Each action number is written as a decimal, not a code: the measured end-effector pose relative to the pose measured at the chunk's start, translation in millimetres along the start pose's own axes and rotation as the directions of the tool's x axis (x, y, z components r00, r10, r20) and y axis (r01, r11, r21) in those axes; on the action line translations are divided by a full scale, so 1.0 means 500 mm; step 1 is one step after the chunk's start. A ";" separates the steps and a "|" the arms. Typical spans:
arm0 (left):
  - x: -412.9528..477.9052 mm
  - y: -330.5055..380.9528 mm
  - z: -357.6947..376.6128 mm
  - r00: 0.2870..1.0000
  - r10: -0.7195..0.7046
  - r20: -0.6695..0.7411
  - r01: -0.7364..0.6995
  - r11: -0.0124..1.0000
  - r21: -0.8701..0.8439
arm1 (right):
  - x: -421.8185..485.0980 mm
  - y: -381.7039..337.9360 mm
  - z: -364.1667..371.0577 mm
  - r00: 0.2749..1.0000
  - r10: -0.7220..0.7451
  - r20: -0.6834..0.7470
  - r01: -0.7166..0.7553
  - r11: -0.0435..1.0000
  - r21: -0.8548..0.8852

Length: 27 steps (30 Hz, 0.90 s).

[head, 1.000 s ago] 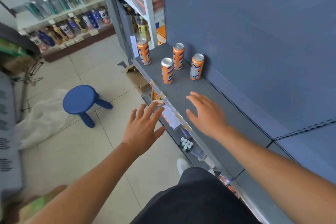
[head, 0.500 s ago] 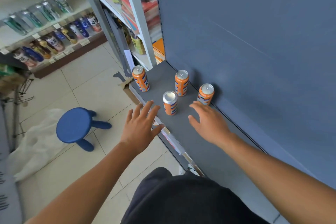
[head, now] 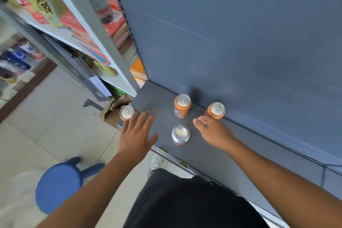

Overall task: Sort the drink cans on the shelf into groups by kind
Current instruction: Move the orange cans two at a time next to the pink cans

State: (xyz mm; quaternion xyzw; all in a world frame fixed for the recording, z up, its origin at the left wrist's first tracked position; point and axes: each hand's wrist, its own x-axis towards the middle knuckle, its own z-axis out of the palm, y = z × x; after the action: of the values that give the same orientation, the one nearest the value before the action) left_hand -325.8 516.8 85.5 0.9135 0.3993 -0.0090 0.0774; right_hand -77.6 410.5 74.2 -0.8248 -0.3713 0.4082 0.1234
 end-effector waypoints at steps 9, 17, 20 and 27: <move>0.028 -0.196 0.014 0.994 0.098 -0.057 -0.103 0.989 -0.107 | 0.056 -0.046 0.080 0.691 0.517 0.505 -0.722 0.514 0.463; 0.029 -0.236 0.035 0.950 -0.173 0.262 0.253 0.915 -0.315 | 0.116 -0.029 0.134 0.526 0.467 0.711 -0.839 0.150 0.523; 0.046 -0.233 0.060 0.909 -0.241 0.341 0.387 0.790 -0.475 | 0.121 -0.028 0.144 0.540 0.406 0.737 -0.829 0.105 0.550; 0.081 -0.238 0.142 0.863 -0.324 0.387 0.504 0.490 -0.712 | 0.097 -0.022 0.170 0.627 0.342 0.700 -0.775 0.179 0.606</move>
State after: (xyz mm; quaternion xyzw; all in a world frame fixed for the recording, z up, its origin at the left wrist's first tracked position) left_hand -382.2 615.3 -3.6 0.6514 0.5590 0.0585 0.5096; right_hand -129.1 444.3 -2.6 -0.6005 0.2227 0.7127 0.2859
